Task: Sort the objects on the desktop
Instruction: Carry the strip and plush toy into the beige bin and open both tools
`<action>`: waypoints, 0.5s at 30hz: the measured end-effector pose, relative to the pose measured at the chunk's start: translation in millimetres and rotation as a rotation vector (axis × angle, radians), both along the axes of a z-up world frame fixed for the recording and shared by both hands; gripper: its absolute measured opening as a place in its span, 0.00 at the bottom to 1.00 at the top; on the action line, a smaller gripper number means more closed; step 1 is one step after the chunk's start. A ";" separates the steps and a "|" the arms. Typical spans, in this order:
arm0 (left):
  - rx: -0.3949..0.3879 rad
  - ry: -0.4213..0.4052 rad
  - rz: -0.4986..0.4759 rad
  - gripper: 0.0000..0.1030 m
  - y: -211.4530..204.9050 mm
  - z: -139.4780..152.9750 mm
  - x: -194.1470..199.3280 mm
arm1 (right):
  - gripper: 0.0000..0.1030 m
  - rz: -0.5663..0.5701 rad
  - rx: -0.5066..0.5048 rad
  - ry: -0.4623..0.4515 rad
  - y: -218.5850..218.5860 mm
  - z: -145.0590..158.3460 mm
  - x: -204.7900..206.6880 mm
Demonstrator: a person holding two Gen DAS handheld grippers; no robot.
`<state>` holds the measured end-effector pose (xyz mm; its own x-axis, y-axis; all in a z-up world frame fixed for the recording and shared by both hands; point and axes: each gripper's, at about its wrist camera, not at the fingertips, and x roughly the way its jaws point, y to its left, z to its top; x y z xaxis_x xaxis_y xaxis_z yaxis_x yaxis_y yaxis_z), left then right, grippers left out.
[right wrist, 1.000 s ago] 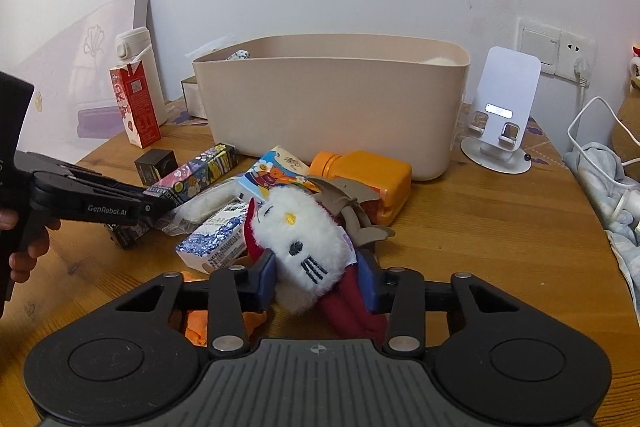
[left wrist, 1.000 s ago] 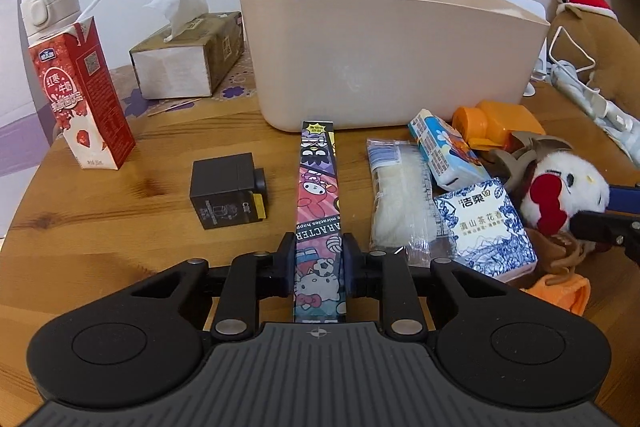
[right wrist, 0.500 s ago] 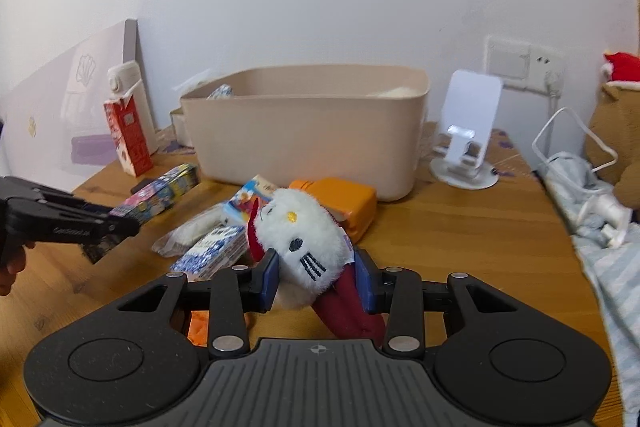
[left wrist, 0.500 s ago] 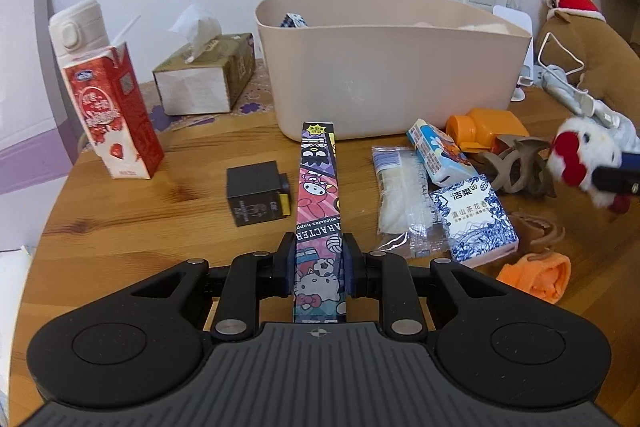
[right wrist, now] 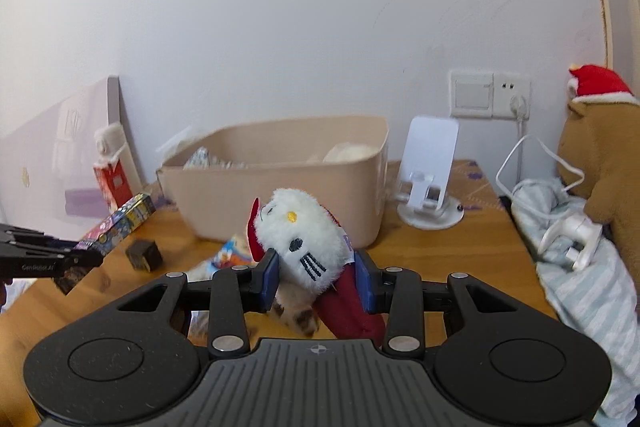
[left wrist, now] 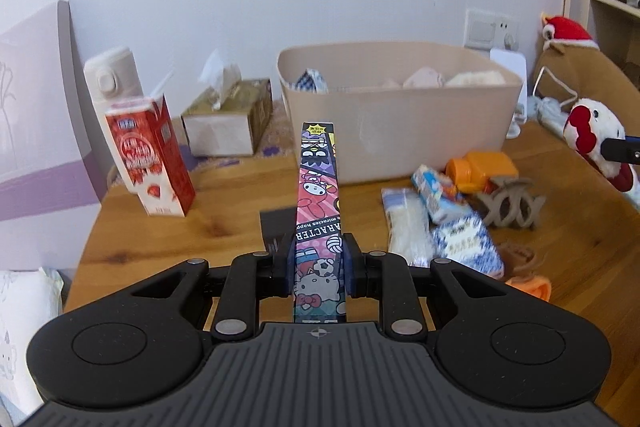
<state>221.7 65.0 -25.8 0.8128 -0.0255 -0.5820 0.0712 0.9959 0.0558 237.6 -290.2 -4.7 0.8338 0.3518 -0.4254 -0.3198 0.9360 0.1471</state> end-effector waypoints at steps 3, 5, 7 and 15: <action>-0.014 -0.024 -0.002 0.22 1.2 14.2 3.8 | 0.37 -0.013 0.012 -0.023 -4.5 10.7 4.6; -0.016 -0.039 0.000 0.22 2.4 22.7 7.2 | 0.37 -0.021 0.018 -0.043 -7.0 18.2 7.2; -0.018 -0.056 0.003 0.22 3.1 30.8 11.2 | 0.37 -0.029 0.029 -0.064 -10.2 27.3 11.0; 0.017 -0.120 -0.006 0.22 -3.7 62.4 33.7 | 0.37 -0.061 0.035 -0.137 -14.6 59.1 32.0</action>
<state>255.4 61.3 36.5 0.8766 -0.0220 -0.4808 0.0692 0.9943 0.0808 269.6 -304.8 54.5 0.9037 0.3109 -0.2943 -0.2816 0.9495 0.1383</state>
